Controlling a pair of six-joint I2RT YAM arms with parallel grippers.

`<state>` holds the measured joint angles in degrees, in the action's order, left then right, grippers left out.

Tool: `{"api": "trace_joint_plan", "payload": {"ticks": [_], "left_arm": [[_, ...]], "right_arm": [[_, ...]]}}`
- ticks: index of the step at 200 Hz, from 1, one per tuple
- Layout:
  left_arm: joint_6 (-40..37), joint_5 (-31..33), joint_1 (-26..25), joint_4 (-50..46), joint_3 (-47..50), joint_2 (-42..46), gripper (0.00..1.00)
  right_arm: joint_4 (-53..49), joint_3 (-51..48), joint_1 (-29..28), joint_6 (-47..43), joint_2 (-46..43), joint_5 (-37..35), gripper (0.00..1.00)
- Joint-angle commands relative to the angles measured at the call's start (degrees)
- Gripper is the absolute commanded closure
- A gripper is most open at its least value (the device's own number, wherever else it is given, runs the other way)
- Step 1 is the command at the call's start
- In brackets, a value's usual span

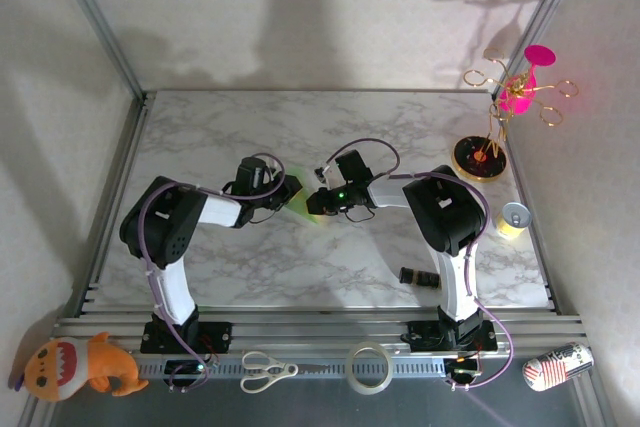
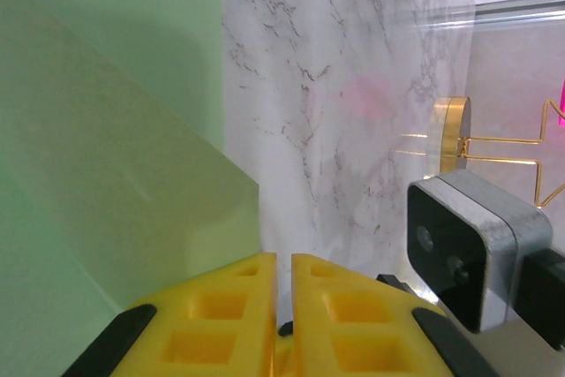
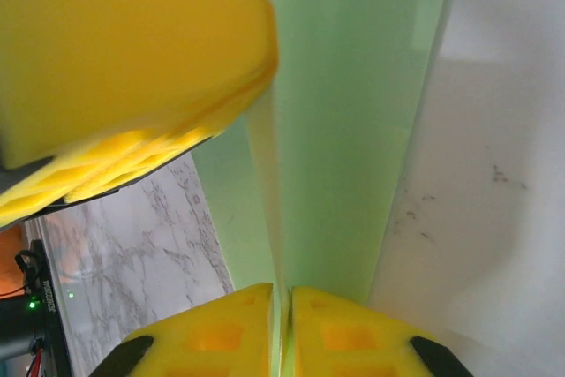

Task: Fold a paper plane with a square sheet of paper (pick it up from the middle)
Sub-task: Fourth fold the wing at the center of the table.

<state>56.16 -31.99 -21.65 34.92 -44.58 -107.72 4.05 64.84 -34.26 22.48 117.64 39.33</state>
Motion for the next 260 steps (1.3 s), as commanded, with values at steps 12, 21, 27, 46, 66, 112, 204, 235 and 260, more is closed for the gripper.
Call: {"api": "trace_joint_plan", "payload": {"ticks": [12,21,27,46,66,112,204,235,260], "left_arm": [[0.22,-0.45,-0.41,0.55,-1.87,-1.02,0.87],[0.14,-0.36,-0.39,0.29,-2.21,-1.2,0.87],[0.05,-0.34,-0.4,0.1,-2.5,-1.34,0.87],[0.09,-0.36,-0.45,0.01,-3.13,-1.85,0.87],[0.05,-0.44,-0.59,-0.05,-3.84,-2.09,0.87],[-0.17,-0.53,-0.6,-0.29,-4.58,-2.06,0.87],[0.27,-0.52,1.0,1.31,2.98,5.32,0.83],[1.81,-1.69,0.72,4.02,3.78,2.79,0.85],[2.89,-3.03,0.12,6.01,2.89,0.56,0.86]], "right_arm": [[-3.61,-0.42,0.55,-2.24,1.99,-4.57,0.81],[-3.62,-0.59,0.53,-2.36,1.95,-4.98,0.8],[-3.7,-0.64,0.52,-2.44,1.97,-5.18,0.8],[-4.05,-0.49,0.51,-2.91,1.92,-5.95,0.79],[-4.49,-0.31,0.51,-3.23,2.06,-6.67,0.79],[-4.37,-0.64,0.59,-2.84,2.41,-7.52,0.87],[-1.5,-1.84,2.65,0.11,2.76,-0.39,0.93],[-2.27,-1.12,3.11,0.37,3.2,1.12,0.93],[-3.5,-0.18,3.24,-0.04,3.82,1.55,0.93]]}}
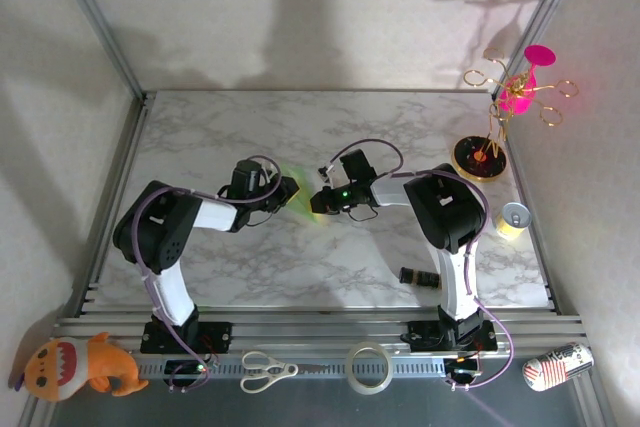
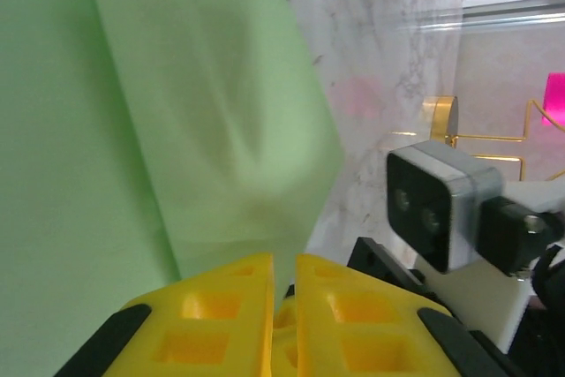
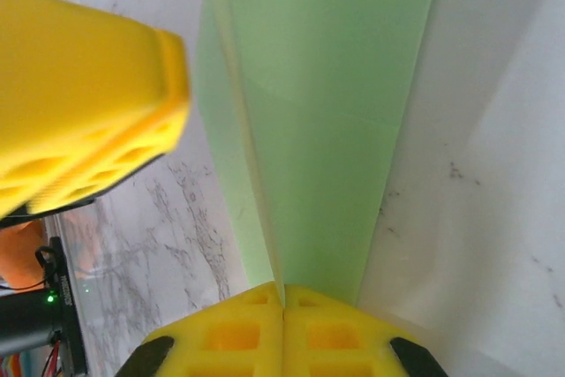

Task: Fold a paper plane with a square sheet of paper (pick it up from the middle)
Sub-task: Fourth fold the wing at the center of the table.

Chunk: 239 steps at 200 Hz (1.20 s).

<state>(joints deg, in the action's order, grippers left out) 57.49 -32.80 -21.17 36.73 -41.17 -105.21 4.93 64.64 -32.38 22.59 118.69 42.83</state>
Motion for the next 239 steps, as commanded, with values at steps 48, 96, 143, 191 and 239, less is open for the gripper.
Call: {"api": "trace_joint_plan", "payload": {"ticks": [48,96,143,191,239], "left_arm": [[1.46,-2.63,-0.8,4.93,-2.27,-2.89,0.86],[1.52,-2.62,-1.02,4.81,-3.52,-4.33,0.86],[2.09,-0.72,-1.16,3.64,-4.16,-5.69,0.88],[2.34,1.67,-1.07,1.51,-5.32,-6.48,0.9],[3.06,2.56,-0.91,0.63,-5.8,-7.11,0.9]], "right_arm": [[-5.19,0.83,1.43,-0.59,3.34,-1.96,0.93],[-5.62,1.25,1.44,-0.7,3.65,-2.2,0.91],[-6.95,1.53,1.43,-2.63,3.38,-4.08,0.84],[-8.53,1.34,1.42,-6.84,2.42,-7.69,0.8],[-8.36,1.01,1.41,-7.8,2.24,-8.59,0.79]]}}
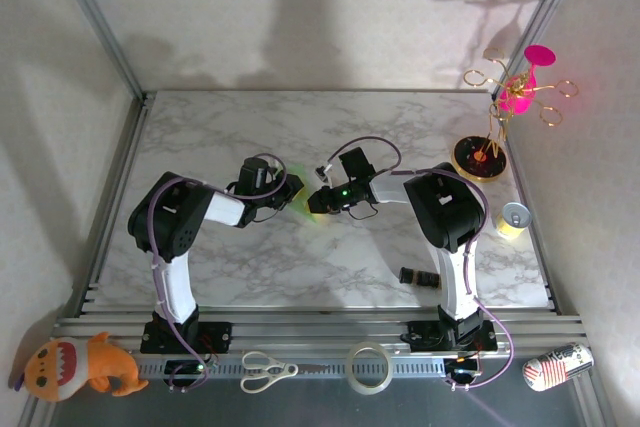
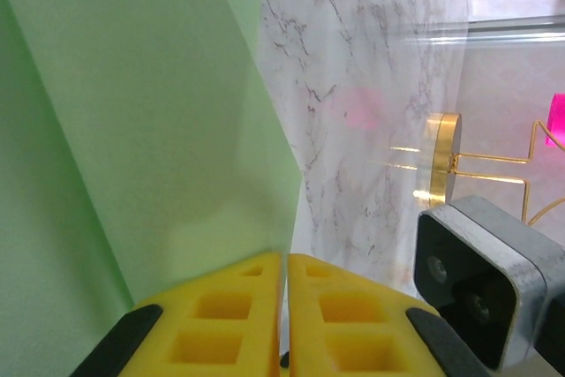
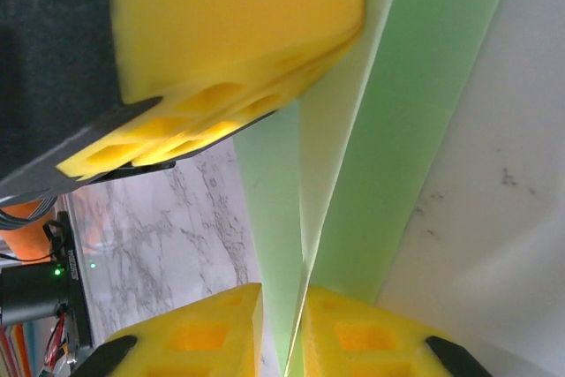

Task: Fold a paper plane with a square sheet of paper (pick it up from the middle)
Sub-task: Fourth fold the wing at the center of the table.

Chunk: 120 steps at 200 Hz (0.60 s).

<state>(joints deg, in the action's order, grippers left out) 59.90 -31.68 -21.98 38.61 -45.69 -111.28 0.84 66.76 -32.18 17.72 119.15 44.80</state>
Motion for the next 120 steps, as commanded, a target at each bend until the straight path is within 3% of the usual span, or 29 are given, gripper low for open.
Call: {"api": "trace_joint_plan", "payload": {"ticks": [1,78,120], "left_arm": [[0.66,1.49,-0.09,-1.26,-1.26,-1.04,0.9],[0.57,1.45,0.08,-1.86,-1.15,-0.34,0.89],[0.1,0.58,0.82,-1.36,-0.68,1.71,0.88]], "right_arm": [[-4.27,-1.11,1.19,-2.89,1.83,-10.63,0.79],[-4.61,-1.2,1.24,-1.84,2.13,-12.15,0.9],[-4.03,-1.28,1.47,-0.6,3.05,-9.27,0.96]]}}
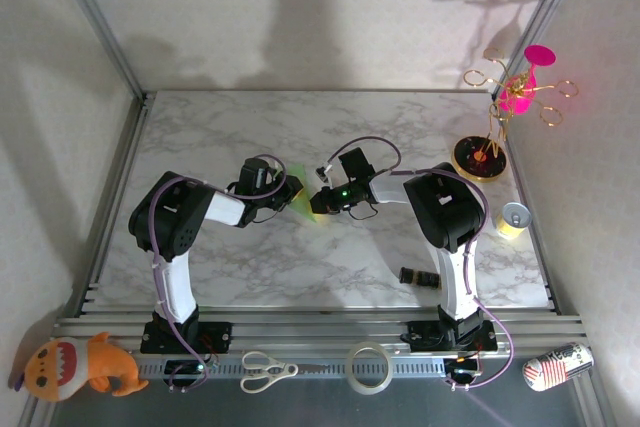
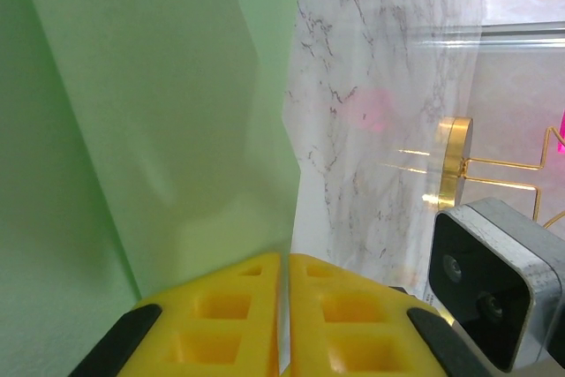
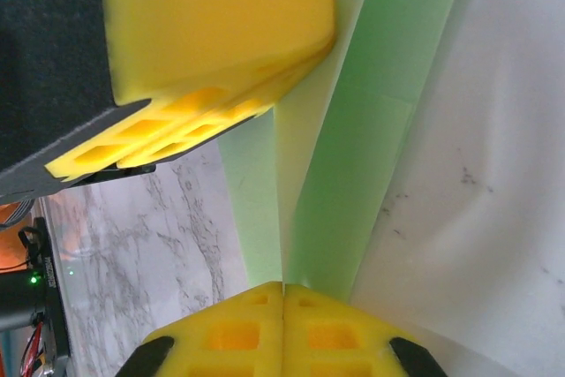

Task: Fold a paper plane with a square sheet of paper (pick it up from the middle)
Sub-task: Fourth fold the wing at the center of the table.

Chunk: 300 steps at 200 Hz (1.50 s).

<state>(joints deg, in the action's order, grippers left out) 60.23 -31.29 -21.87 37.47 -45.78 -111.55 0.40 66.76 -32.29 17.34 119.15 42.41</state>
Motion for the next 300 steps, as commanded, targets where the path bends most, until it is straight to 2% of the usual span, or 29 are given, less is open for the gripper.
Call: {"api": "trace_joint_plan", "payload": {"ticks": [1,62,110,192,300], "left_arm": [[-0.26,0.18,0.7,-0.22,-0.61,2.09,0.88],[-4.1,-0.53,1.86,-1.14,1.37,6.42,0.85],[-3.46,-2.09,1.78,0.38,2.7,4.69,0.88],[-1.86,-2.83,0.69,3.96,2.83,2.36,0.89],[-2.62,-1.34,0.16,1.46,1.22,1.23,0.89]], "right_arm": [[-3.54,-1.28,1.6,-0.13,3.03,-6.72,0.96],[-1.9,-2.36,2.47,3.03,3.42,-3.75,1.0],[-0.41,-3.38,3.34,4.53,3.32,-2.84,1.0],[0.22,-3.4,3.99,5.51,3.8,-1.88,1.0],[-2.22,-2.27,4.06,5.17,4.91,-2.26,0.98]]}}
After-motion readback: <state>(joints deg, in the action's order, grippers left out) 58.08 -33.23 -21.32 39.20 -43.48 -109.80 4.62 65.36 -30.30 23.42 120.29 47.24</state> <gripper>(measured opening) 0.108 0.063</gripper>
